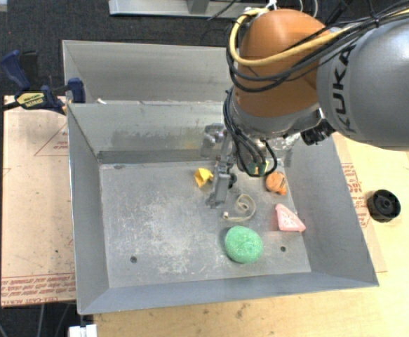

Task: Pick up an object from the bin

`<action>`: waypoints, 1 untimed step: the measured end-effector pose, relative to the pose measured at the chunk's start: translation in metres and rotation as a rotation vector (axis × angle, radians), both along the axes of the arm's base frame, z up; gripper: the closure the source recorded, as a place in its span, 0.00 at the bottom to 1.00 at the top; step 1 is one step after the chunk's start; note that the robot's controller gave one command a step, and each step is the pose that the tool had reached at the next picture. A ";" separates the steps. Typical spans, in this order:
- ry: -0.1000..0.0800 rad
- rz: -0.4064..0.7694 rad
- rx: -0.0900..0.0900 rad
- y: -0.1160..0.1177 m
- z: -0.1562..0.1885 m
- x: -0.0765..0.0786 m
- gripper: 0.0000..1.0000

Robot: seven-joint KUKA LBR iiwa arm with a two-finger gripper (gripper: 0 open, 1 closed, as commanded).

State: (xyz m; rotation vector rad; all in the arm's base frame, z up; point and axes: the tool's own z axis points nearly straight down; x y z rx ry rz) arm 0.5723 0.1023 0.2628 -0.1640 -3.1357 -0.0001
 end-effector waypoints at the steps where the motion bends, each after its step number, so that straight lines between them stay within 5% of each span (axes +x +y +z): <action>1: -0.015 -0.062 0.003 -0.020 -0.027 -0.004 0.00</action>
Offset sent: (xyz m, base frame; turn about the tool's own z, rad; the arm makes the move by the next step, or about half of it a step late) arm 0.0241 -0.0379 -0.0712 0.2766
